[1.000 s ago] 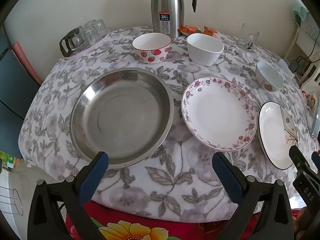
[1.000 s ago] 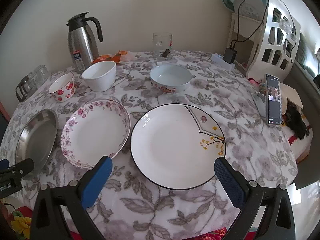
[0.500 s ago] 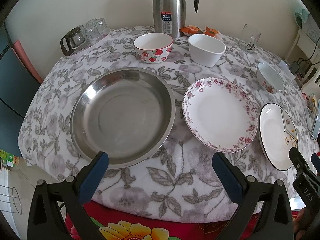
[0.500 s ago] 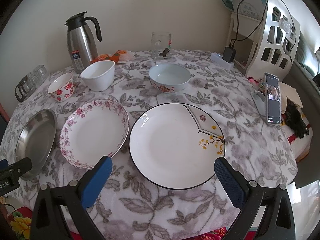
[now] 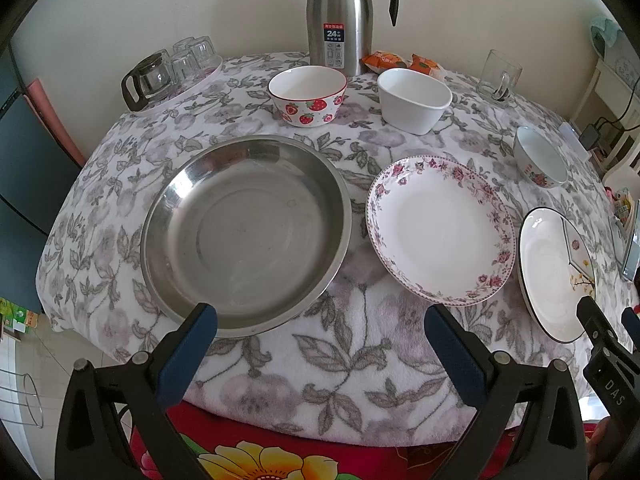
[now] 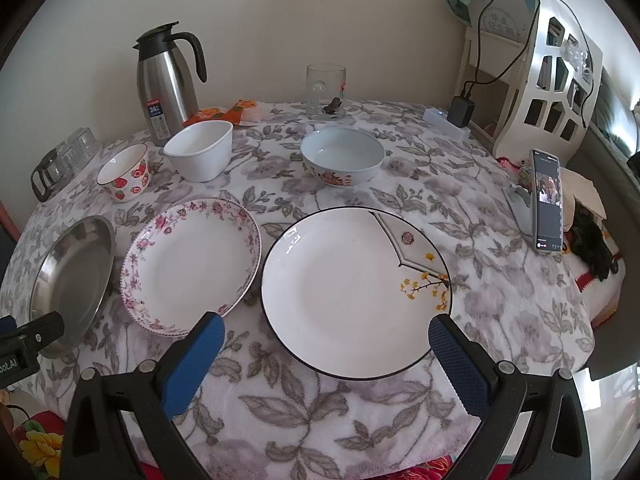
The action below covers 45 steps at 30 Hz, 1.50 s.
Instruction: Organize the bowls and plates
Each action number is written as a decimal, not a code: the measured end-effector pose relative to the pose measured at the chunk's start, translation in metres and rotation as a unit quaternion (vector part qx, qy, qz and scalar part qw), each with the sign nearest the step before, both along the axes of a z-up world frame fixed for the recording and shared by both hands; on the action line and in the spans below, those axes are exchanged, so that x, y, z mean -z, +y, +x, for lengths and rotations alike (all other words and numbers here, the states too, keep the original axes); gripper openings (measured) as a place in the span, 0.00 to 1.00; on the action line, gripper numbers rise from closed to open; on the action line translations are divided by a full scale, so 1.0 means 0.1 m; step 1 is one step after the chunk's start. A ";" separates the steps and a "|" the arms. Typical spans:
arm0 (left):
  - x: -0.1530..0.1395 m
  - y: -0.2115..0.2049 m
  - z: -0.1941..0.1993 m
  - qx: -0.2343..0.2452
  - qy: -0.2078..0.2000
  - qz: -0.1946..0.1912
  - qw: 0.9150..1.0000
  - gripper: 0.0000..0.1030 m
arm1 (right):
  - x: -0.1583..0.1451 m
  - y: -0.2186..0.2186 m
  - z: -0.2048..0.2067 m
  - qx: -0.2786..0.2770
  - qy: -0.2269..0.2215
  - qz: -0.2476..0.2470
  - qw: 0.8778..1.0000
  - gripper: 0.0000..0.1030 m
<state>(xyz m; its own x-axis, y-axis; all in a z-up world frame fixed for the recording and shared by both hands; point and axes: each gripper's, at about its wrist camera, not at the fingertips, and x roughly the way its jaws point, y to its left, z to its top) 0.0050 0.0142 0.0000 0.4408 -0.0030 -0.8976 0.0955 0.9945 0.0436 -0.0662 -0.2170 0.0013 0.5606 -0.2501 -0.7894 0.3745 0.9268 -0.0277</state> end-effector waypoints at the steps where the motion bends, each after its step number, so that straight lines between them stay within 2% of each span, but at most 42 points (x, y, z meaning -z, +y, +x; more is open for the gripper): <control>1: 0.00 0.00 0.00 0.000 0.000 0.000 1.000 1.00 | 0.00 0.00 0.00 0.000 0.000 0.000 1.000 1.00; 37: 0.00 0.01 0.00 0.000 0.000 -0.001 1.000 1.00 | 0.01 0.00 0.01 -0.001 0.002 -0.002 1.000 1.00; 45: -0.08 0.18 0.08 -0.023 -0.007 -0.033 0.999 1.00 | 0.00 0.18 0.12 -0.037 -0.016 0.005 0.999 1.00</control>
<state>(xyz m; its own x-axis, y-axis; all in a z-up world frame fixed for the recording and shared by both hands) 0.0127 0.0323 0.0084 0.4538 -0.0422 -0.8901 0.0503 0.9985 -0.0217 -0.0538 -0.1991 0.0016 0.6018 -0.1986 -0.7736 0.3055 0.9522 -0.0069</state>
